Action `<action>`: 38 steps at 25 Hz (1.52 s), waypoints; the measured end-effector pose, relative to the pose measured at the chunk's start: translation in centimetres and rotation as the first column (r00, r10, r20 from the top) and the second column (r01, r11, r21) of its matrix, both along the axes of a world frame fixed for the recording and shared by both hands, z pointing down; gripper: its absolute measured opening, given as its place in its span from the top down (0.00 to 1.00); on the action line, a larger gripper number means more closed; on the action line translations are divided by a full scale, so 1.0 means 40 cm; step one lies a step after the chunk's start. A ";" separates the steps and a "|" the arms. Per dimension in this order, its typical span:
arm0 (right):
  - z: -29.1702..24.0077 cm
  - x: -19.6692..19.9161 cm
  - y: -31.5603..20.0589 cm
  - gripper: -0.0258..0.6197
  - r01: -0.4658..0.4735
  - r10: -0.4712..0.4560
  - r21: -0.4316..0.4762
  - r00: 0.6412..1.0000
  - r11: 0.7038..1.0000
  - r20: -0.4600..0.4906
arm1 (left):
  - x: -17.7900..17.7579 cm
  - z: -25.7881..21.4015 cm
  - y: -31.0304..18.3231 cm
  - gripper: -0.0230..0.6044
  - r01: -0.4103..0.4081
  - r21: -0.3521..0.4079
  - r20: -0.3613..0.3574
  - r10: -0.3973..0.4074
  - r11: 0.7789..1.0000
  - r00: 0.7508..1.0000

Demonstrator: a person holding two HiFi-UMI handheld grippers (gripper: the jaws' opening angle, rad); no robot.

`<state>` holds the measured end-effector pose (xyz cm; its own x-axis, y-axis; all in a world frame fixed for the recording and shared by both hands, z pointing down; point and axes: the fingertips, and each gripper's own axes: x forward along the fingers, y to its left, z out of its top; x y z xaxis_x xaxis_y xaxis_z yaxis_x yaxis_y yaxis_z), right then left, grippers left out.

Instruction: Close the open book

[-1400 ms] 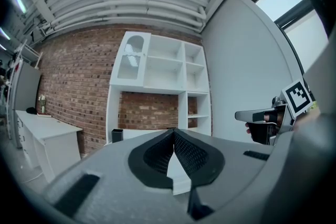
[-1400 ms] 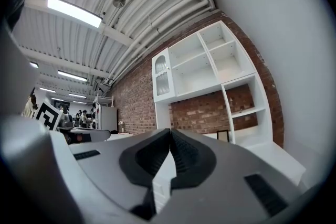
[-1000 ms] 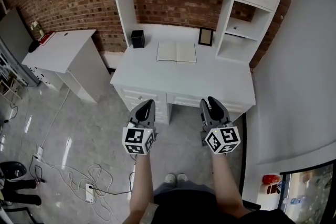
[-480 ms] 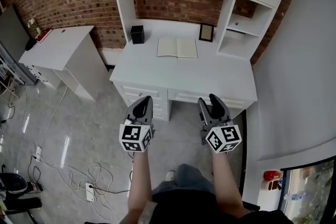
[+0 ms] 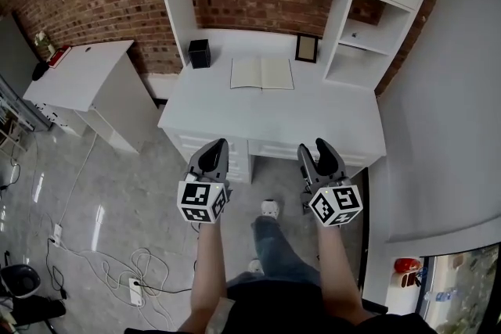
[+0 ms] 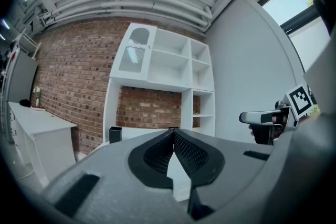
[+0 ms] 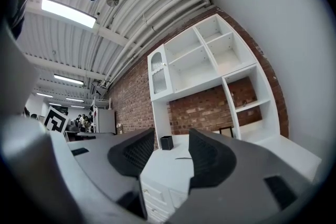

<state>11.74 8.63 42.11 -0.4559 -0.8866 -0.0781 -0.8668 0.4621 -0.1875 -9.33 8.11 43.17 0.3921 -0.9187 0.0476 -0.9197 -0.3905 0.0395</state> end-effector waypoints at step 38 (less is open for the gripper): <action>0.078 -0.075 -1.022 0.67 0.111 -0.114 -0.082 0.993 0.990 -0.028 | -0.059 0.059 -0.949 0.95 0.110 -0.052 0.002 -0.110 0.993 0.994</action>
<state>8.75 -32.24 45.21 -0.5540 -0.8325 0.0076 -0.8165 0.5416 -0.1999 -11.70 -29.87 45.53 0.2889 -0.9526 0.0957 -0.9569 -0.2844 0.0582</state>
